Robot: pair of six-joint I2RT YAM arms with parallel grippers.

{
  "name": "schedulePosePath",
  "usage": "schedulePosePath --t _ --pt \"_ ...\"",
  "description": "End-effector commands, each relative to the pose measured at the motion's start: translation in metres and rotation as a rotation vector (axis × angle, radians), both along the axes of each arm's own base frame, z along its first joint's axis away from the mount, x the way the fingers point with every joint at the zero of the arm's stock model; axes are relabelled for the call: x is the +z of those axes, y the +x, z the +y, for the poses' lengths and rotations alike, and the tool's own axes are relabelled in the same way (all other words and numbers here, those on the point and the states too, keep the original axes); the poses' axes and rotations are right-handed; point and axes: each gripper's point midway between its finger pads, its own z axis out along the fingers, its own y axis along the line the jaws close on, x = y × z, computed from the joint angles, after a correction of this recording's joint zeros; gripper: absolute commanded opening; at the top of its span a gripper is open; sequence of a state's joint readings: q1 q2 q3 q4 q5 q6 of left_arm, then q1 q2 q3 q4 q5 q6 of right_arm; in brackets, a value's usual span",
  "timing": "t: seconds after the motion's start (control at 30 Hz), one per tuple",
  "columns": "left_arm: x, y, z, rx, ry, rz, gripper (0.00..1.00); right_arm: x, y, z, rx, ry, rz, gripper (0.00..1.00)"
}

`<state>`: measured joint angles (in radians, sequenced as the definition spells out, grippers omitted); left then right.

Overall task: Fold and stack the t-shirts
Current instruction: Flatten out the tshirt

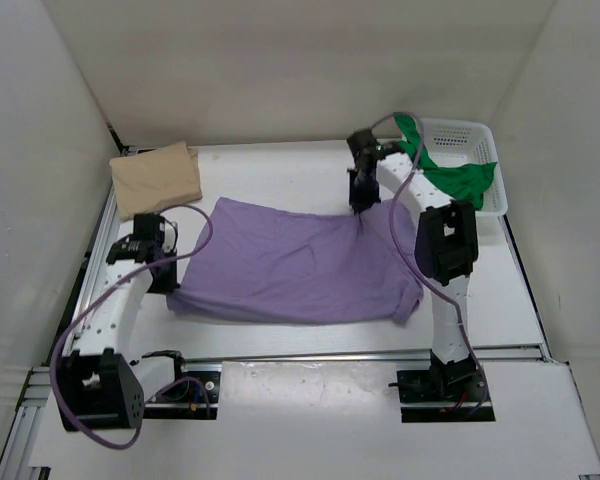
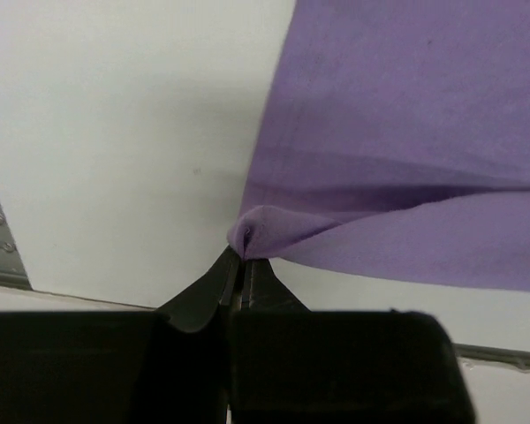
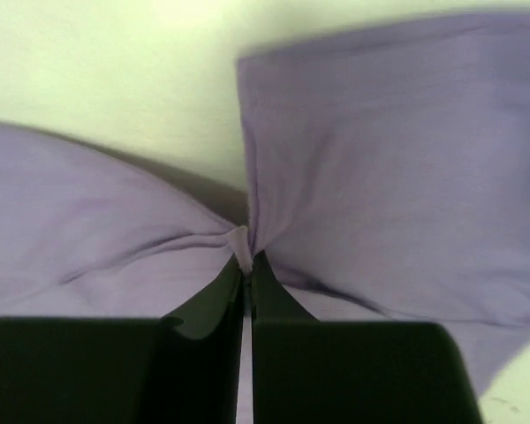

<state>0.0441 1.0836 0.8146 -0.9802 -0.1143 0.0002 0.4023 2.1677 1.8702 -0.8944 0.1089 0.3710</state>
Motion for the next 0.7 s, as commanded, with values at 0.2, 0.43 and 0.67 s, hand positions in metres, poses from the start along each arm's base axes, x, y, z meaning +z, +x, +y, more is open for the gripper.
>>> schedulePosePath --t 0.2,0.43,0.67 --pt "0.198 0.206 0.026 0.051 0.076 -0.546 0.1 0.372 0.1 -0.006 -0.03 0.394 -1.017 0.02" --pt "0.279 0.256 0.021 0.044 0.085 -0.743 0.1 0.376 0.074 -0.011 0.047 0.49 -0.971 0.13" --pt "0.247 0.201 -0.001 -0.023 0.025 -0.673 0.1 0.279 0.041 0.004 0.069 0.454 -0.682 0.05"
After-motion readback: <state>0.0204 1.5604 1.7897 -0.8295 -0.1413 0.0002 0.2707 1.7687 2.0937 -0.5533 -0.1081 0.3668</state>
